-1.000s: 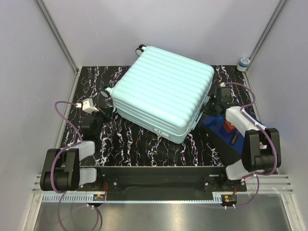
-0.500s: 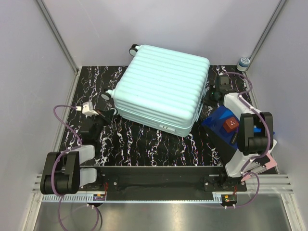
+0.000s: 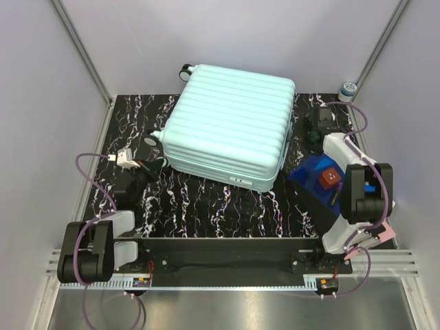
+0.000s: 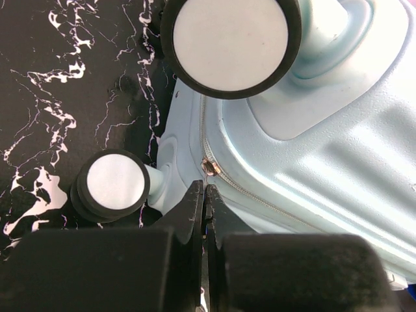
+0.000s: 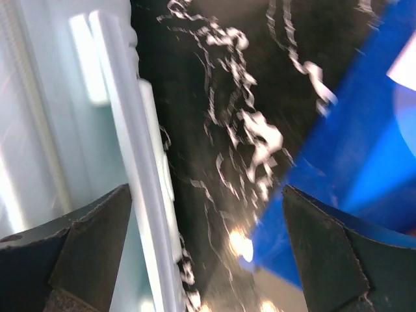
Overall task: Pack the luggage
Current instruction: Zip the luggage at the center of the board.
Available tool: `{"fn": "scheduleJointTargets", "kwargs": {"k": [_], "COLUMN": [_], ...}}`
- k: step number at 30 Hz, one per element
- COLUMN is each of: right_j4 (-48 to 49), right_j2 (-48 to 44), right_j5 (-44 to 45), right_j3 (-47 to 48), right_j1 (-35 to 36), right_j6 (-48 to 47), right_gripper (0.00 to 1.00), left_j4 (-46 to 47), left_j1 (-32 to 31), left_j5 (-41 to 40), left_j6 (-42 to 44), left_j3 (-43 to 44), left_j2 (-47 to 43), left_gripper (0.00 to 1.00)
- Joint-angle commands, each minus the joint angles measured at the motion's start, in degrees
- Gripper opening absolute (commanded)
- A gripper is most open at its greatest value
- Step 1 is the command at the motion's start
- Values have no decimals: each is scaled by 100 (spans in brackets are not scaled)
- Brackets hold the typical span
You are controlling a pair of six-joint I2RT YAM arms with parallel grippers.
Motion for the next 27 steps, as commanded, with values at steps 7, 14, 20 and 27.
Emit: {"fn": "scheduleJointTargets", "kwargs": {"k": [7,14,20,27], "right_j4": [-1265,-1309,-861,-213], "right_j2": [-2968,-2944,-1690,-202], "right_j5": [952,854,564,-49], "right_j3": [248,1311,2189,3562], "right_j1": [-51,1424,3276,4747], "right_j6": [-240,-362,-906,-1997], "right_gripper": [100,97,96,99], "left_j4": [413,54,-9,-281], "left_j1": [110,-48,-66,-110], "left_j5": [76,41,76,67], "left_j6": [355,488,479,479], "left_j3": [-273,-449,-572,-633], "left_j2": [-382,-962,-1155,-1402], "left_gripper": [0,0,0,0]}}
